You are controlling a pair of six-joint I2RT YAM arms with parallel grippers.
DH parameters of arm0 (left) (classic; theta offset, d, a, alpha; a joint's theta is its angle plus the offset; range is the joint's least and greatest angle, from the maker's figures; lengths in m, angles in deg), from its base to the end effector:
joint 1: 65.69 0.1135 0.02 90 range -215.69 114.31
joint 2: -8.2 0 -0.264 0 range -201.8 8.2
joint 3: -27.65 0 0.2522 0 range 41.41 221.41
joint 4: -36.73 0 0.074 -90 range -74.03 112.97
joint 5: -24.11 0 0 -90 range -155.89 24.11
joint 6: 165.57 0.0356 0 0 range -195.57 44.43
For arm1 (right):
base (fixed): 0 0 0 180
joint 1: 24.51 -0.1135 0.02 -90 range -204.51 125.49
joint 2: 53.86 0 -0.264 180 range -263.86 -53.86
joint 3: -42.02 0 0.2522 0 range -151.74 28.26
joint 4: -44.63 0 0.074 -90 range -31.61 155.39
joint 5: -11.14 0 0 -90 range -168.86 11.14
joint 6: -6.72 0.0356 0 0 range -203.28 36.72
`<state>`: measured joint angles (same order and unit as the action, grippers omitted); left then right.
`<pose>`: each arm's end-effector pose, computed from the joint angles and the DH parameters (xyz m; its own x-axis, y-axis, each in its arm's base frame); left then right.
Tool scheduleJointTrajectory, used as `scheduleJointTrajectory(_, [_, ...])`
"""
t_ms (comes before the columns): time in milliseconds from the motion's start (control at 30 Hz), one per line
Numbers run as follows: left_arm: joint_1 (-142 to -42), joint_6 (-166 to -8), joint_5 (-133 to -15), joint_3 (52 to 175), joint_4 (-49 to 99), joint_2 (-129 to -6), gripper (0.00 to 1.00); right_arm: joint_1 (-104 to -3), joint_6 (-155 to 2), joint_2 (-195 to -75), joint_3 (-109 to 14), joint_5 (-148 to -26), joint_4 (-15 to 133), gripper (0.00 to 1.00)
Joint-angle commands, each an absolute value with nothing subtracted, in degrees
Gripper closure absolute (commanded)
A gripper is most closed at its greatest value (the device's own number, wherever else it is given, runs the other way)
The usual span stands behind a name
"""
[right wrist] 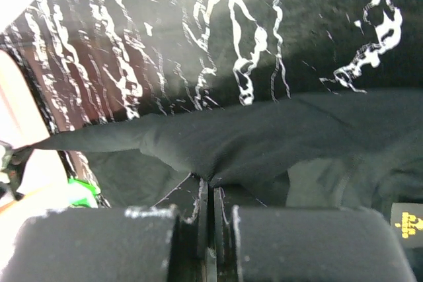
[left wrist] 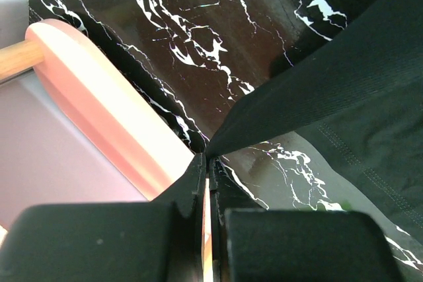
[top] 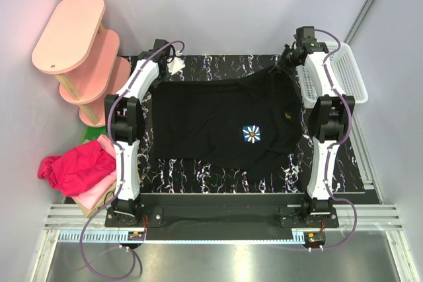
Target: Fold and stack the t-shirts
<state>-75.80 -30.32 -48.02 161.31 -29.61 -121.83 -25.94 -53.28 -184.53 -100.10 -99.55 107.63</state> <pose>0.4853 -0.0754 0.2357 -0.5957 0.7928 -0.1291 0.6414 0.5662 0.5176 0.5055 0.0252 0.2798 -0.7995 0.4479 -0.4002 0.1810 0.8149 0.5505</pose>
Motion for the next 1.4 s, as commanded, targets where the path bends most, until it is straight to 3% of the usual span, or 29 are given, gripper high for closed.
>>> scheduleJointTrajectory(0, [-75.1,-29.6,-46.3,161.9,-27.7,-117.4,1.00,-25.5,-54.2,-177.9,-96.3,-100.0,106.6,1.00])
scheduleJointTrajectory(500, [-75.4,-32.2,-53.6,134.8,-26.4,-98.8,1.00,-25.5,-54.7,-156.7,-67.5,-99.2,99.6,1.00])
scheduleJointTrajectory(767, [-77.2,-33.0,-55.4,120.8,-23.7,-94.4,1.00,-25.5,-53.8,-151.9,-56.0,-99.1,96.9,1.00])
scheduleJointTrajectory(1100, [-77.8,-32.9,-55.9,118.7,-23.0,-92.4,1.00,-26.7,-52.6,-141.8,-43.7,-98.3,93.9,1.00])
scheduleJointTrajectory(1367, [-80.4,-35.5,-55.6,122.4,-22.8,-98.1,1.00,-26.8,-52.3,-151.5,-48.6,-96.7,92.9,1.00])
